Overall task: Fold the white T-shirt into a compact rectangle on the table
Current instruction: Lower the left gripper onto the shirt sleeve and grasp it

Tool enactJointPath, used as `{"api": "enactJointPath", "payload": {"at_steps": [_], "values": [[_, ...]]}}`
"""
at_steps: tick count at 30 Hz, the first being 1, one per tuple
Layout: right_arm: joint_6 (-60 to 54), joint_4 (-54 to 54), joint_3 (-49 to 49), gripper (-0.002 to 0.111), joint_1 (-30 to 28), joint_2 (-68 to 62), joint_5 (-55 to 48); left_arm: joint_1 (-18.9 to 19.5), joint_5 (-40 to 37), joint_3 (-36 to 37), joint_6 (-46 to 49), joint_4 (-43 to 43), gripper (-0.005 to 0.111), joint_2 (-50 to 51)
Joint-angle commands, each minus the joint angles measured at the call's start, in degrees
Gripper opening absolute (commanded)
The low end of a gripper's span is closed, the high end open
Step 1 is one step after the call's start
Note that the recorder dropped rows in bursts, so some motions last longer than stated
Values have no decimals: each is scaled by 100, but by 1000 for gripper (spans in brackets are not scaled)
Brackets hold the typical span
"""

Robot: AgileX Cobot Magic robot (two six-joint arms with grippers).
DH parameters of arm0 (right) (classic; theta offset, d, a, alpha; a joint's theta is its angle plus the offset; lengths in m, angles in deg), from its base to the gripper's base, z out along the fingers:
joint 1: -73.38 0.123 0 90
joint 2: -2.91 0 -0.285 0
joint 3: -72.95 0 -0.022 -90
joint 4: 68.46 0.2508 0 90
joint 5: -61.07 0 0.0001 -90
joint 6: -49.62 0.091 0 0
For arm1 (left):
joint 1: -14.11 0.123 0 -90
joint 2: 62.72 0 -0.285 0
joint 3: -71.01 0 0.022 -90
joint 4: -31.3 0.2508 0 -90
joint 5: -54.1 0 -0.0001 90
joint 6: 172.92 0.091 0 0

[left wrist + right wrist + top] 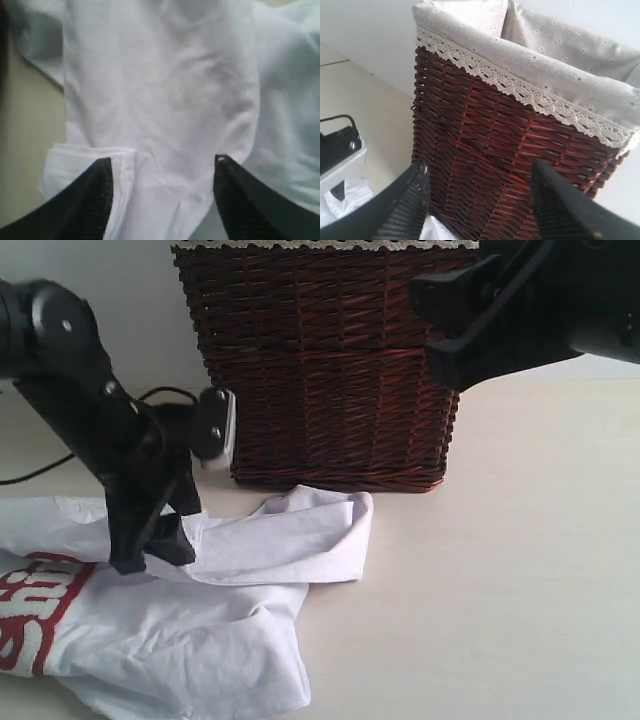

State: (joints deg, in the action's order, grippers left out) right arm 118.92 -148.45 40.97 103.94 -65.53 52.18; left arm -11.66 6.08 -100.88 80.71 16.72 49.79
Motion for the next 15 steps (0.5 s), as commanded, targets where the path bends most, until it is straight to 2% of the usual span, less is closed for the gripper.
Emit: {"api": "enactJointPath", "payload": {"at_steps": [1,3,4,9,11,15], "values": [[-34,56,-26,58,6,43,-22,-226,840,418,243,532,58,182],[-34,56,-26,58,6,43,-22,-226,1181,459,68,737,56,282],[-34,56,-26,58,6,43,-22,-214,1384,480,-121,873,52,340],[-34,73,-26,58,6,43,-22,-214,1148,481,-250,1151,22,435],[-34,73,-26,58,6,43,-22,-214,968,481,-250,1198,18,398],[-34,128,-26,58,6,43,-22,-214,979,481,-250,1293,19,350]]}}
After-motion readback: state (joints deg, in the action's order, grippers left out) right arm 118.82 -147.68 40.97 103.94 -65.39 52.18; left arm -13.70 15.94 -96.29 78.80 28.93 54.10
